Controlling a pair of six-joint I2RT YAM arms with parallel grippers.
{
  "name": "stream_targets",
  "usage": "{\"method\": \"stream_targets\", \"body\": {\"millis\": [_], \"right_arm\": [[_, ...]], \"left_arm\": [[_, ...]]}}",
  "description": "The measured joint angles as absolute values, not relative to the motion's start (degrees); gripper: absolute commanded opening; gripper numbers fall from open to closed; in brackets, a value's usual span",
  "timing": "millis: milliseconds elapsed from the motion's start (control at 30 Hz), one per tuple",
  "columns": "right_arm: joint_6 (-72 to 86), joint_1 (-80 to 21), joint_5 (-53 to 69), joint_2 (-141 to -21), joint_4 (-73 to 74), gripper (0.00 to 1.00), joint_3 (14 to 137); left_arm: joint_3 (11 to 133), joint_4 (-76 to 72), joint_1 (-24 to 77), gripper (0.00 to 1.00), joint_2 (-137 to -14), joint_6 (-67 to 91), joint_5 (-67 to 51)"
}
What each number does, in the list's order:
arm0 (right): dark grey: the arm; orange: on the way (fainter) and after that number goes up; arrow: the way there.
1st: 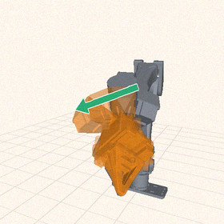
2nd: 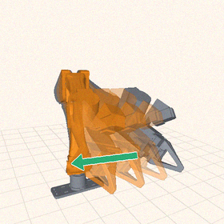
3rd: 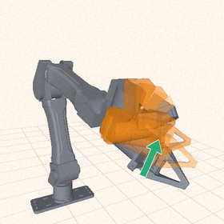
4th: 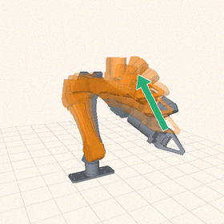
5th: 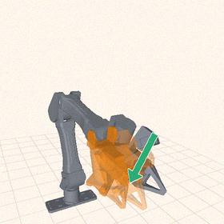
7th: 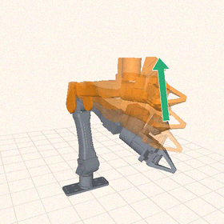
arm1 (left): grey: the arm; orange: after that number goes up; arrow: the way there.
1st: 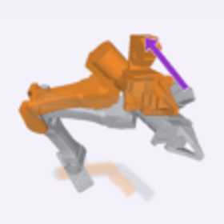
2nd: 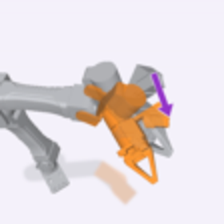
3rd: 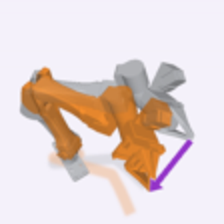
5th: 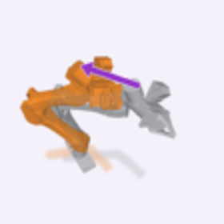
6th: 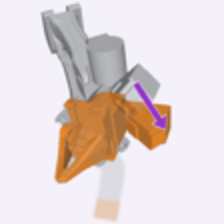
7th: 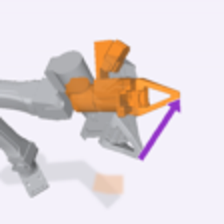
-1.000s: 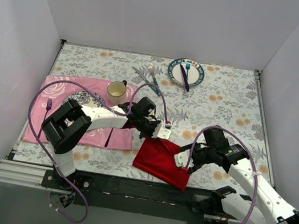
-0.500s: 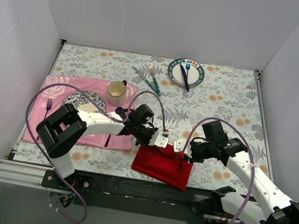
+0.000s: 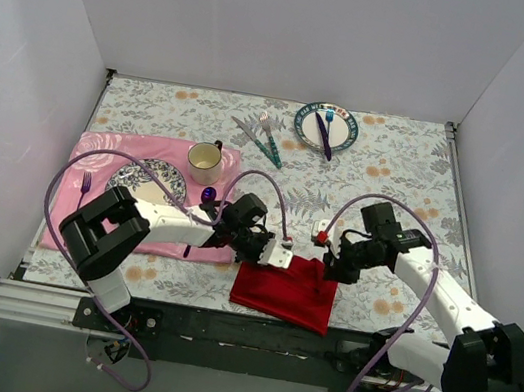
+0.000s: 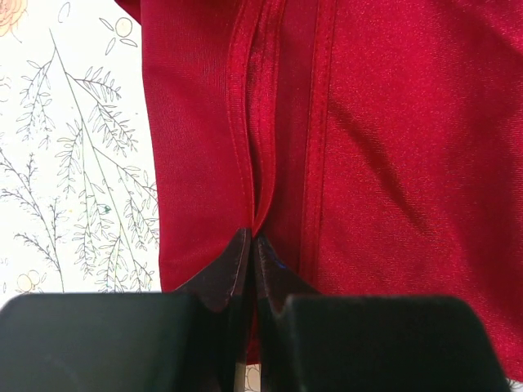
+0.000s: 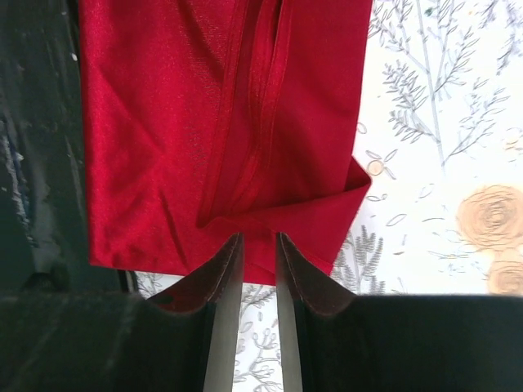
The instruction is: Fold the napkin into a case and place the utensils inside
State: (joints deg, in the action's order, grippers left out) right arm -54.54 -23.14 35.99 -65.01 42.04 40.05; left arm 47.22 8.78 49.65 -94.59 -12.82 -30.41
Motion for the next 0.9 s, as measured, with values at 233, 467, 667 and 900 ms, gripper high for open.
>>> {"method": "stream_targets", "body": {"millis": [233, 467, 667, 900], "right_arm": [[-47.9, -22.9, 36.2, -71.0, 42.6, 0.39, 42.9], [-50.5, -22.9, 36.6, -72.2, 44.3, 0.43, 46.1], [-57.9, -24.1, 36.3, -71.7, 46.2, 0.45, 46.0], [-61.8, -26.6, 36.1, -74.0, 46.5, 0.44, 46.0]], "left_arm": [[44.9, 5.3, 50.4, 0.0, -93.5, -12.5, -29.3], [44.6, 4.1, 50.7, 0.0, -93.5, -11.9, -28.9], [44.3, 3.4, 50.8, 0.0, -93.5, -11.6, -28.9], [44.1, 2.9, 50.8, 0.0, -93.5, -11.5, -28.9]]}}
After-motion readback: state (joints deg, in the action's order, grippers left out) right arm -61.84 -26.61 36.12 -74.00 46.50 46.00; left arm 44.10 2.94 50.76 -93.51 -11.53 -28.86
